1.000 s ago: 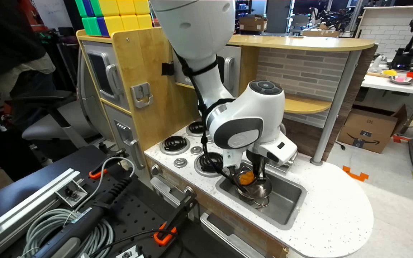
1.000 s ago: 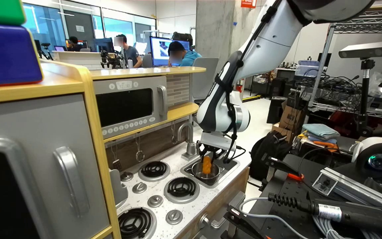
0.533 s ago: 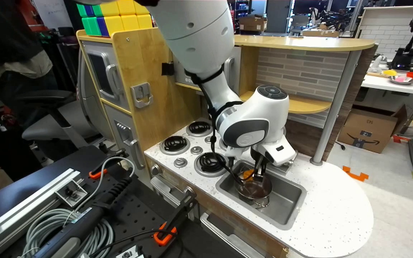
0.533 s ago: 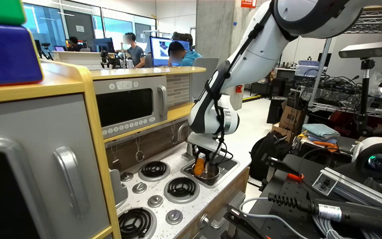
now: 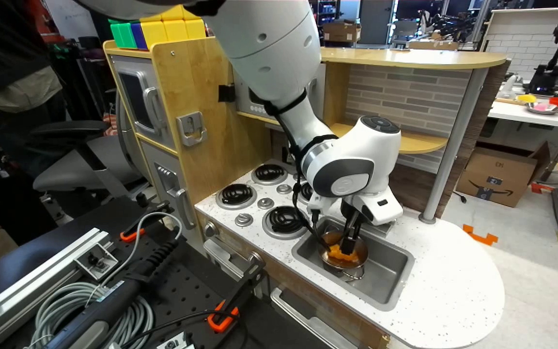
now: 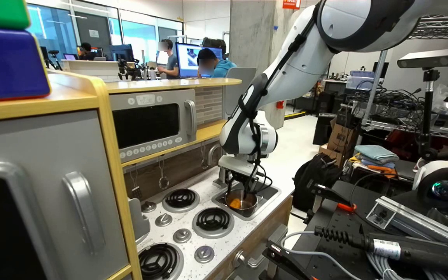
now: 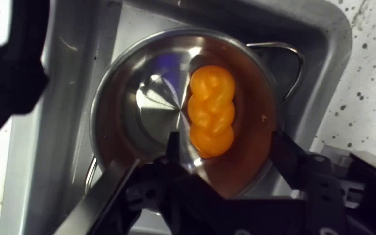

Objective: Place orange object on the stove inside the silver pot in the sink

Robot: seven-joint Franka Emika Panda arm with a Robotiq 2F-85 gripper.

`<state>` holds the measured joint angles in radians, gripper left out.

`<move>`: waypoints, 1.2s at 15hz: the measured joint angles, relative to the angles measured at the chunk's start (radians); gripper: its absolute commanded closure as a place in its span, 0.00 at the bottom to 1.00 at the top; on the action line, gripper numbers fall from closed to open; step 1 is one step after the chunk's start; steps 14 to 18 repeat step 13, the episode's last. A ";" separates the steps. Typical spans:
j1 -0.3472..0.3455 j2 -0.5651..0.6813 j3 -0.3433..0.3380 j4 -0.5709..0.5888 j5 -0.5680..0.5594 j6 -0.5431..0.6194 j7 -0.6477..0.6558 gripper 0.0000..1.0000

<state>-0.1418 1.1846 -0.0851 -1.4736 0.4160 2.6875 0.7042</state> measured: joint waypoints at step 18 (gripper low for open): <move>0.142 -0.475 -0.057 -0.401 -0.223 -0.342 -0.199 0.00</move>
